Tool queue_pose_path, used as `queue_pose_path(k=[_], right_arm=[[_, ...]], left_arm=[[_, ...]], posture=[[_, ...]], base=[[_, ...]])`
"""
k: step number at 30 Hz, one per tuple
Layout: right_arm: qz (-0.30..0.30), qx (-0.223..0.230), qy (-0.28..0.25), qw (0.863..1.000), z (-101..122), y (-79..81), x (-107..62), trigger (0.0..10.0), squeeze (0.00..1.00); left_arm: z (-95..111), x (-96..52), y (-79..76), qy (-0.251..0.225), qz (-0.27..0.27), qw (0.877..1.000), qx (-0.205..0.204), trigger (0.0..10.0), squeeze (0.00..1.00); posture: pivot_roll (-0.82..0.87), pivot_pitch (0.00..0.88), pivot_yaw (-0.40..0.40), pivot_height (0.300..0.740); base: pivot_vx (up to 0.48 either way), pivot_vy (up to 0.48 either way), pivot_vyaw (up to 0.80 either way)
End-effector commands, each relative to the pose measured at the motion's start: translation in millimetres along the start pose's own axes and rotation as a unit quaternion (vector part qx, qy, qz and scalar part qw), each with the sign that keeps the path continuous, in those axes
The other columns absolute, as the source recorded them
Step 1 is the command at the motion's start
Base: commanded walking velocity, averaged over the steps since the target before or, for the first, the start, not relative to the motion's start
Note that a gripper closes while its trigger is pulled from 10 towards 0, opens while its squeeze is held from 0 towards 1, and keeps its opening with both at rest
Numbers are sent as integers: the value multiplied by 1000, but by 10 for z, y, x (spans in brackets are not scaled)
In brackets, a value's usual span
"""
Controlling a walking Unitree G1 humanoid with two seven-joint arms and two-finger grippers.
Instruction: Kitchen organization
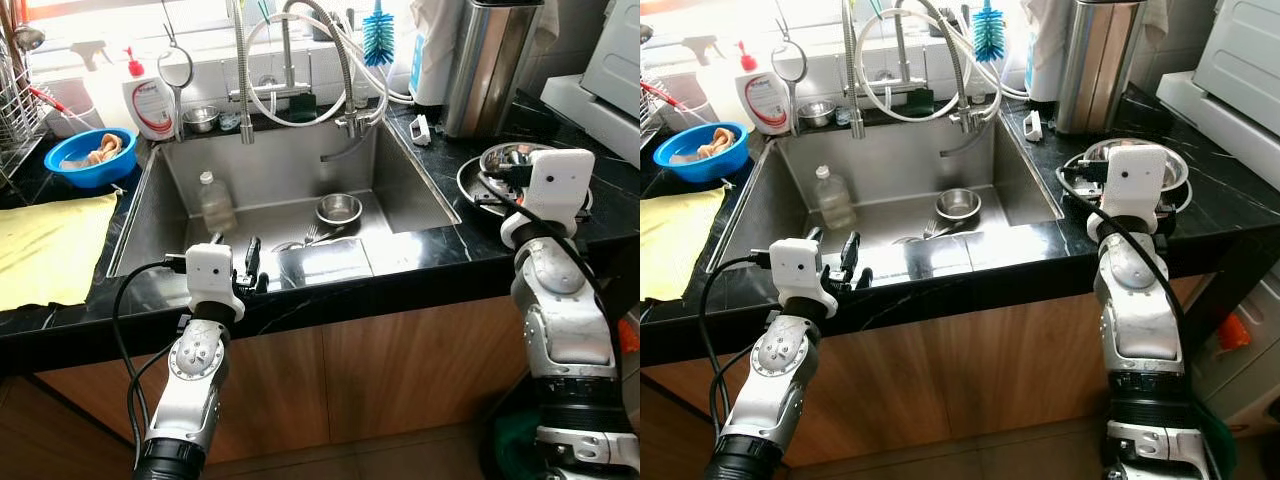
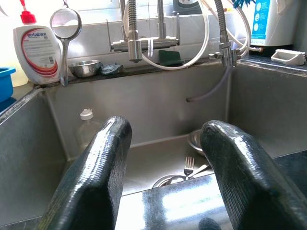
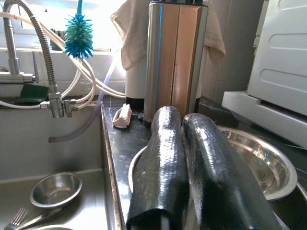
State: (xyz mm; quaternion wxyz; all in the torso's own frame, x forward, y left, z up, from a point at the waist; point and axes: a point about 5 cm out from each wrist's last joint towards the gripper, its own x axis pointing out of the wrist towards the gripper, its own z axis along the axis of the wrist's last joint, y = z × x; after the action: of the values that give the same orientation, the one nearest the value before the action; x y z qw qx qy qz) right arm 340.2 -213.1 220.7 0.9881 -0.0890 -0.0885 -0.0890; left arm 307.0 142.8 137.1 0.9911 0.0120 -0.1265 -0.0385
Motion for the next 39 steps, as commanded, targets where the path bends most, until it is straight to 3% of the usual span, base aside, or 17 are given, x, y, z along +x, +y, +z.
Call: queue_pose_path(k=[1,3,5,12,13,14,18,19,20,25,26,30,31,32,33,34,39], right_arm=[[0,3,-6,1000,38,-4,28,10000,620],[-5,0,-4,1000,33,-21,33,10000,463],[-8,-2,-3,1000,27,-35,39,10000,0],[-13,8,-22,1000,88,-45,21,10000,0],[-12,7,-28,1000,107,-39,9,10000,624],[-11,-1,-39,999,134,-24,-19,10000,1000],[-5,-26,-38,999,108,16,-112,10000,1000],[-1,-36,-39,999,99,23,-139,10000,620],[0,-53,-42,998,94,21,-181,10000,0],[17,-97,-25,995,-5,7,-277,10000,0],[16,-104,-21,994,-11,-28,-290,10000,969],[7,-118,-17,993,12,-88,-300,10000,1000],[8,-135,-13,991,18,-103,-303,10000,957],[13,-148,-10,989,20,-110,-309,10000,529],[18,-157,-8,987,21,-112,-314,10000,529],[27,-169,-4,985,11,-106,-324,10000,0],[45,-199,18,979,-33,-115,-337,10000,0]], left_arm=[[2,12,28,0,1,1000,4,10000,0],[0,12,26,0,0,1000,4,10000,0],[-1,12,25,1,0,1000,4,10000,0],[8,13,39,-1,2,1000,6,10000,0],[7,13,40,-1,2,1000,6,10000,0],[6,12,41,-1,2,1000,6,10000,0],[-3,7,30,1,0,1000,5,10000,0],[-4,7,28,1,-1,1000,5,10000,0],[-4,9,27,1,-1,1000,5,10000,0],[-10,18,17,1,-3,1000,4,10000,0],[-10,19,16,1,-4,1000,4,10000,0],[-10,19,18,1,-5,1000,4,10000,0],[-13,18,17,2,-5,1000,4,10000,0],[-15,16,16,2,-6,1000,4,10000,0],[-16,16,16,2,-6,1000,4,10000,0],[-17,16,13,3,-7,1000,4,10000,0],[-11,23,1,1,-9,1000,2,10000,0]], posture=[[-175,0,89,740],[-175,0,89,740],[-175,0,89,740],[-170,0,90,740],[-172,0,91,740],[-172,0,91,740],[-174,0,92,740],[-174,0,92,740],[-174,0,92,740],[-180,0,92,740],[-179,0,93,740],[-179,0,93,740],[-186,0,94,740],[-186,0,94,740],[-186,0,94,740],[-186,0,94,740],[-187,0,96,740]], base=[[0,0,0],[0,0,0],[0,0,0],[0,0,0],[0,0,0],[0,0,0],[0,0,0],[0,0,0],[0,0,0],[0,0,0],[0,0,0],[0,0,0],[0,0,0],[0,0,0],[0,0,0],[0,0,0],[0,0,0]])
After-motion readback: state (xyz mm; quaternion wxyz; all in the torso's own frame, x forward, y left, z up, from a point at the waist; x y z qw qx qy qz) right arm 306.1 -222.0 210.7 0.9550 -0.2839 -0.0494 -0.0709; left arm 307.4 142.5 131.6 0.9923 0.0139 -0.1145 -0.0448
